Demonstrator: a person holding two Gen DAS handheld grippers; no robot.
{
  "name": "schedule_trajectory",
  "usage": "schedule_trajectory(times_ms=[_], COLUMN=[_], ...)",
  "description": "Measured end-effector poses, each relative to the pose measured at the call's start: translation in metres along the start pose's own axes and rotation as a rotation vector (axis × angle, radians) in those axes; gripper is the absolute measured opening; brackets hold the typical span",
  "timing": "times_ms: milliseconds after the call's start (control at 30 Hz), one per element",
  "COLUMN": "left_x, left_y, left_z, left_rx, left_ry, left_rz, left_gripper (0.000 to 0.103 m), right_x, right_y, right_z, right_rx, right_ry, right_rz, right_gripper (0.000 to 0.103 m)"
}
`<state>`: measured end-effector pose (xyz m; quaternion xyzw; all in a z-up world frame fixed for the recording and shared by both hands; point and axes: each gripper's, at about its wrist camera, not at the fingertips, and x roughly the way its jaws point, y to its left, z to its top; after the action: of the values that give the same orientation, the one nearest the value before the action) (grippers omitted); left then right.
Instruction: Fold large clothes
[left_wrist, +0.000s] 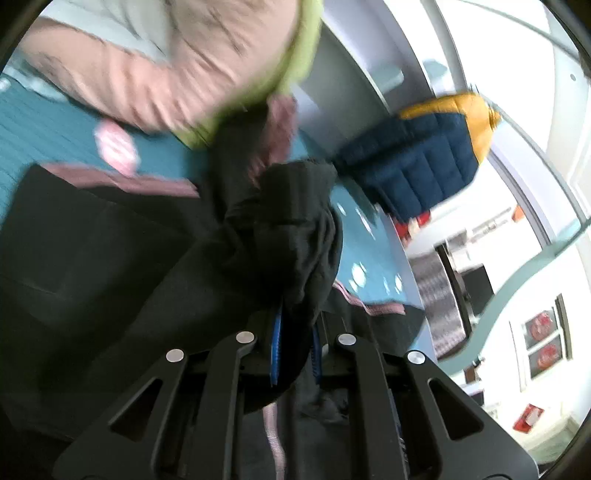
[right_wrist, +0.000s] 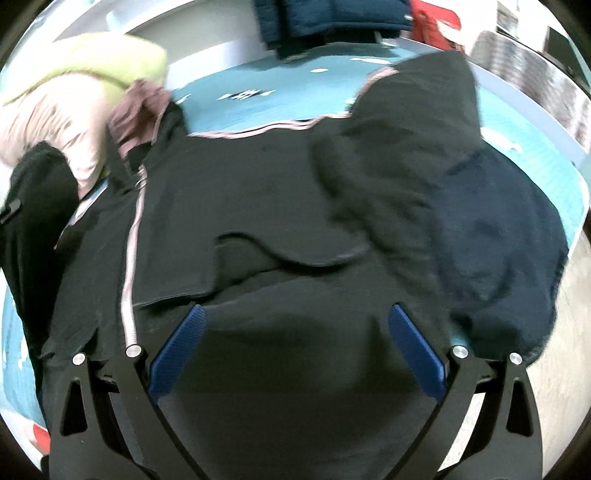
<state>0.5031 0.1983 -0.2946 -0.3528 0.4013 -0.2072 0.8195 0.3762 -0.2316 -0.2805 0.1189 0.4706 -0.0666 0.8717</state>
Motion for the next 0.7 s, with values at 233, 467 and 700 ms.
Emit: schedule_trajectory(times_ms=[233, 467, 700], left_x=[0.085, 0.121, 0.121], left_y=[-0.008, 0.003, -0.024], left_z=[-0.046, -0.072, -0.080], left_rx=[-0.052, -0.065, 0.091], left_ry=[0.111, 0.187, 0.176], left_rz=[0.065, 0.195, 0.313], left_gripper=[0.012, 0.012, 0.017], right_x=[-0.010, -0.029, -0.057], right_y=[-0.044, -0.069, -0.100], right_z=[-0.008, 0.005, 0.054], right_rx=[0.052, 0.065, 0.066], right_ry=[-0.006, -0.054, -0.163], right_rz=[-0.045, -0.085, -0.138], right_gripper=[0.096, 0.096, 0.096])
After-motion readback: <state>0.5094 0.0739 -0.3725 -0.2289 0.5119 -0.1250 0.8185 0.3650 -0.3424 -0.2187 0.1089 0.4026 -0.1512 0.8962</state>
